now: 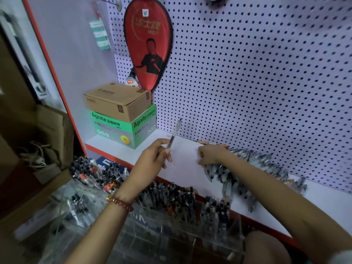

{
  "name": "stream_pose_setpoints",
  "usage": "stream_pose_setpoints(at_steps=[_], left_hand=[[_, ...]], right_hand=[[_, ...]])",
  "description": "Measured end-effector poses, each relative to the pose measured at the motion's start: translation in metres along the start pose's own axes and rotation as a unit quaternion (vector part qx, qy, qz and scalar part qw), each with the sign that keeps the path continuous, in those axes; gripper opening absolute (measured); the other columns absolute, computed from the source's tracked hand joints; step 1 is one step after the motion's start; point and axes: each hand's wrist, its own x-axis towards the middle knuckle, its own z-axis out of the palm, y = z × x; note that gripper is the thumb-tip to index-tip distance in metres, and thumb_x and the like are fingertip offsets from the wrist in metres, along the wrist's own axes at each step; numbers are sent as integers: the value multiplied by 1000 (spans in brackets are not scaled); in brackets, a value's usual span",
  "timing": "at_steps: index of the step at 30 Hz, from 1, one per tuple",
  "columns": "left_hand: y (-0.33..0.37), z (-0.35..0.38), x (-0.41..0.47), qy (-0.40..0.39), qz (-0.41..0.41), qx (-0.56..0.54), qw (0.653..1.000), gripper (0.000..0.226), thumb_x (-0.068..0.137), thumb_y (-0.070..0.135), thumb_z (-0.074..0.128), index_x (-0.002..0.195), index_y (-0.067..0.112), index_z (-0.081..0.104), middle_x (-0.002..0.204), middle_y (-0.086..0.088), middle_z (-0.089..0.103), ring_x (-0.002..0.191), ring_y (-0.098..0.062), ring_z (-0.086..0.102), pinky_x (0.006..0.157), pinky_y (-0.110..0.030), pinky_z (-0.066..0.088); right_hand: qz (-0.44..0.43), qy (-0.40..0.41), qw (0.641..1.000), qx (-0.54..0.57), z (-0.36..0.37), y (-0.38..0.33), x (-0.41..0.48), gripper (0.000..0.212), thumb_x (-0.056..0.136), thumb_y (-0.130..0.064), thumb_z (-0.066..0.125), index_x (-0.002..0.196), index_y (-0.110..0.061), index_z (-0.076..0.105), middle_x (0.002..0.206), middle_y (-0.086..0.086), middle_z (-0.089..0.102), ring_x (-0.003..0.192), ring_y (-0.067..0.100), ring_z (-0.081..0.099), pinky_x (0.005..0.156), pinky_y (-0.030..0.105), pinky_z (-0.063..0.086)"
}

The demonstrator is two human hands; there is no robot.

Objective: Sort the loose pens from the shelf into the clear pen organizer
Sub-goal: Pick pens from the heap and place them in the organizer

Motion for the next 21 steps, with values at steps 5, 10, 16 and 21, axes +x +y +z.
stream_pose_setpoints(at_steps=[5, 10, 16, 21], left_hand=[[-1, 0, 0, -2, -2, 11, 1000, 19, 100, 18, 45, 110, 34, 45, 73, 12, 64, 58, -6, 55, 72, -34, 50], [3, -1, 0, 6, 10, 2, 1000, 25, 98, 14, 50, 111, 36, 50, 82, 11, 70, 59, -9, 57, 68, -28, 51], [36, -11, -1, 100, -17, -181, 978, 21, 93, 1, 52, 108, 14, 59, 69, 11, 72, 57, -6, 63, 58, -12, 47], [62, -25, -33, 113, -34, -254, 960, 13, 93, 10, 54, 100, 12, 65, 78, 6, 73, 71, -8, 70, 58, -19, 53]], right_hand=[[50, 32, 979, 193, -10, 0, -5, 26, 86, -27, 61, 70, -15, 44, 66, -4, 43, 59, 15, 40, 56, 28, 31], [22, 172, 919, 355, -43, -8, -47, 17, 84, -16, 62, 74, -14, 48, 70, -2, 56, 60, 13, 50, 55, 24, 36], [-98, 282, 814, 498, -74, -66, -122, 20, 94, -8, 52, 83, -19, 38, 53, -13, 42, 47, 2, 32, 53, 23, 32], [-167, 323, 835, 412, -67, -120, -154, 16, 96, -16, 54, 92, -17, 37, 70, -15, 55, 52, 7, 44, 52, 29, 36]])
